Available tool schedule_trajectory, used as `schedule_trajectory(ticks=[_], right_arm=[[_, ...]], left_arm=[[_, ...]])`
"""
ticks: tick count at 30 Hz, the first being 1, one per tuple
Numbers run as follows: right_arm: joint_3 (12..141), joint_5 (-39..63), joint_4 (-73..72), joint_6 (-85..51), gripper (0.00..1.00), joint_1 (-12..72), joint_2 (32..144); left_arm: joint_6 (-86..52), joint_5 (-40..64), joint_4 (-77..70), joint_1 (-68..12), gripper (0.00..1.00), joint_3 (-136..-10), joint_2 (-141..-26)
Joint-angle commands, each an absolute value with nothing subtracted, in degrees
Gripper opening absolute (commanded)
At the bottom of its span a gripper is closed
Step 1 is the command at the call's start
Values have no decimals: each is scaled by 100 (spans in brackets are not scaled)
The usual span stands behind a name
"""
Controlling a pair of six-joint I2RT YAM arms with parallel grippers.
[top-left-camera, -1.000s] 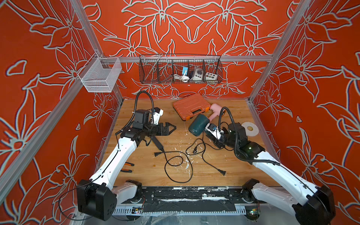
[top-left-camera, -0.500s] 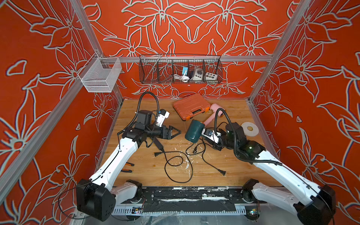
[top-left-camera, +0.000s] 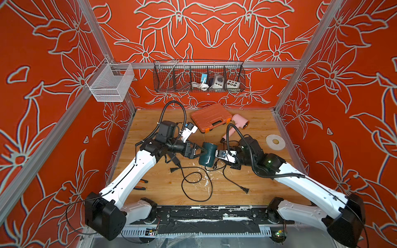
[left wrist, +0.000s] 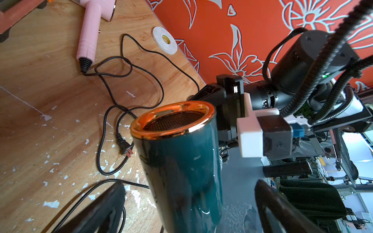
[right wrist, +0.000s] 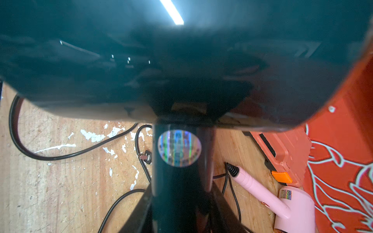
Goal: Wrap the cord around the hair dryer
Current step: Pick up the hair dryer from the center of the board.
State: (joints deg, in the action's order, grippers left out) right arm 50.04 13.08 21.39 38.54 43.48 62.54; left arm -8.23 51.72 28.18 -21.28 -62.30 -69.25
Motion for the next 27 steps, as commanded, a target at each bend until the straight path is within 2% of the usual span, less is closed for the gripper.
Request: schedule_trajectory(ticks=[1,8,13,23,27], right_arm=[[5330,1186,1798,4028,0,4456,6255],[5379,1037,1684,4094,0,4669,6303],[5415,995,1631,4099,0,4776,6341],[5448,1081,1347,3926,0,4935,6427],[5474,1063,1280,3920,0,4984,6463]], left_arm=[[-481,5103,3105,-2242,97,-6393,-7023],[-192,4863,3512,-2530,93,-6477,-7265],[-296,4742,3278,-2670,84,-6430,-7287],[-518,4727,2807,-2733,84,-6237,-7207],[-501,4763,2830,-2749,79,-6198,-7271]])
